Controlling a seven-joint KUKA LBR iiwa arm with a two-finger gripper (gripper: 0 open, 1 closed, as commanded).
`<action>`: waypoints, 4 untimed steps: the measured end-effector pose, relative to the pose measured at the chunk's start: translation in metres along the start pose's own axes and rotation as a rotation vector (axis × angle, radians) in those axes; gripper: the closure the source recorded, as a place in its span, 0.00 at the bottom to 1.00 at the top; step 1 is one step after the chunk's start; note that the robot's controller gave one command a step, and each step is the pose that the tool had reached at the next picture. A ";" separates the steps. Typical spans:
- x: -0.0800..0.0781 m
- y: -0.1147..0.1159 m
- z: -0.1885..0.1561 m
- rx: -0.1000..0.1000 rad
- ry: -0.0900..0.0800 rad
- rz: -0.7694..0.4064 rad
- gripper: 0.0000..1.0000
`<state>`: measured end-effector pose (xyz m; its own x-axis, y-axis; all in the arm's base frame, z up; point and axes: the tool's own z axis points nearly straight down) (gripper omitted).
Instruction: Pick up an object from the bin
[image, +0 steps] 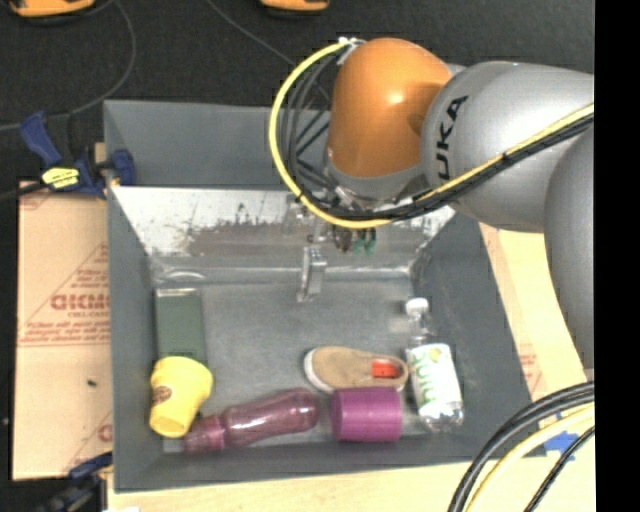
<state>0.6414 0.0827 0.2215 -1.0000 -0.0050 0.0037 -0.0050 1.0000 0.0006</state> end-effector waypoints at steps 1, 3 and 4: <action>-0.001 0.000 -0.005 -0.001 -0.008 0.002 0.00; 0.048 -0.105 0.075 -0.002 -0.009 -0.022 0.00; 0.082 -0.105 0.118 0.000 -0.012 -0.008 0.00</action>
Offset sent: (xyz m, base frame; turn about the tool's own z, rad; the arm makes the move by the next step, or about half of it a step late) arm -0.0469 -0.1043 -0.1515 -0.1152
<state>0.5595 -0.0222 0.1038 -0.9999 -0.0133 -0.0085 -0.0133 0.9999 0.0003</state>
